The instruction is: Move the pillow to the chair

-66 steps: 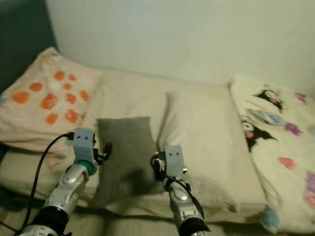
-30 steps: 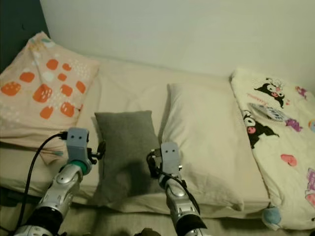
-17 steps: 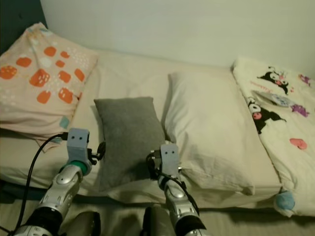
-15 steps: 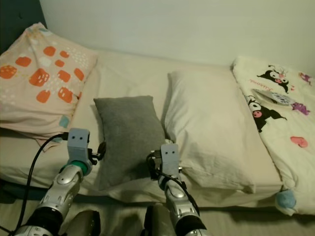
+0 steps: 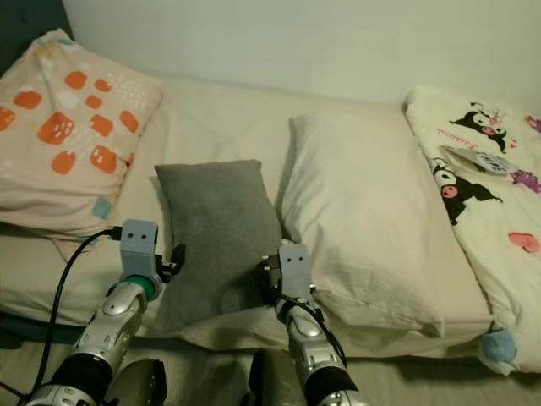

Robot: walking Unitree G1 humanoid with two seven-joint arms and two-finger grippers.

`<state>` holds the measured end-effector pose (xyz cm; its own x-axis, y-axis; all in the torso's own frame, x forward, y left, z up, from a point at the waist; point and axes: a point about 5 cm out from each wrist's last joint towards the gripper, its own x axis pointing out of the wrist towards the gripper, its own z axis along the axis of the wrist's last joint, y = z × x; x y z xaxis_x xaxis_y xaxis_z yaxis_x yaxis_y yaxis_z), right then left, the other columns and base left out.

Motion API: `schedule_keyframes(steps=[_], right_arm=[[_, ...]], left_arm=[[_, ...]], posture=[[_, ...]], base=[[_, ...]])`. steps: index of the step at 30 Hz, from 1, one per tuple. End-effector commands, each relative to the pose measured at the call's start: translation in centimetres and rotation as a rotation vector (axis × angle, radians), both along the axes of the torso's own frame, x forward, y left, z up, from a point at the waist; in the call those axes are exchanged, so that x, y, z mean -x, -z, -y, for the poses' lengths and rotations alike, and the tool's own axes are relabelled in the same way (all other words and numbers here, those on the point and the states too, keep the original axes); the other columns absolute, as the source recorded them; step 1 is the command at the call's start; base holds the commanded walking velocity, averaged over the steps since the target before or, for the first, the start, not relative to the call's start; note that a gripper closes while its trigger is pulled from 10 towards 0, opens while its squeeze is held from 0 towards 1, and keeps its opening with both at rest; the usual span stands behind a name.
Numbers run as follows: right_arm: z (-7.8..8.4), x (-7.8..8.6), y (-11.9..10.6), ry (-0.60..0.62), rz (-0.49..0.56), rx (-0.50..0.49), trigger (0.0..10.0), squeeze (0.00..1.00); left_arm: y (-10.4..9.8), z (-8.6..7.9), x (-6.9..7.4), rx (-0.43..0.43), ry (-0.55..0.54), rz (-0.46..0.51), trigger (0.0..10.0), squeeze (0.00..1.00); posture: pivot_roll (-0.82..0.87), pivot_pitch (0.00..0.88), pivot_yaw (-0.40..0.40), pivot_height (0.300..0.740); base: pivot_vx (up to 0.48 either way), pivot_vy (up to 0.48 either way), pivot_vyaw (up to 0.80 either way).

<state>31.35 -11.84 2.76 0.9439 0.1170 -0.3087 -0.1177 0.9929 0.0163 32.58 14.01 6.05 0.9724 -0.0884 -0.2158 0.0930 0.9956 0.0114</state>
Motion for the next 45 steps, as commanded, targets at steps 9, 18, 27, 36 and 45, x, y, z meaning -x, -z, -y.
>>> schedule_keyframes(steps=[9,18,27,36,45], right_arm=[[0.48,0.11,-0.04,0.03,0.007,-0.023,10.0,0.0],[0.74,-0.24,-0.49,0.045,0.024,-0.025,10.0,0.0],[0.47,-0.13,-0.46,0.039,0.025,-0.025,10.0,0.0],[0.67,-0.05,-0.35,0.04,0.019,-0.023,10.0,0.0],[0.74,0.01,-0.31,0.038,0.016,-0.018,10.0,0.0]], left_arm=[[-0.22,0.44,-0.06,-0.017,0.006,0.008,10.0,0.0],[-0.05,0.42,0.12,-0.03,0.016,0.003,10.0,0.0],[-0.06,0.33,0.2,-0.037,0.015,0.007,10.0,0.0],[-0.1,0.17,0.19,-0.041,0.008,0.007,10.0,0.0],[-0.13,0.15,0.2,-0.041,0.004,0.006,10.0,0.0]], posture=[[0.02,0.037,-0.088,0.622],[0.02,0.042,-0.087,0.622],[0.02,0.048,-0.099,0.622],[0.02,0.056,-0.097,0.622],[0.02,0.06,-0.094,0.622]], base=[[0.0,0.0,0.0],[0.0,0.0,0.0],[0.0,0.0,0.0],[0.0,0.0,0.0],[0.0,0.0,0.0]])
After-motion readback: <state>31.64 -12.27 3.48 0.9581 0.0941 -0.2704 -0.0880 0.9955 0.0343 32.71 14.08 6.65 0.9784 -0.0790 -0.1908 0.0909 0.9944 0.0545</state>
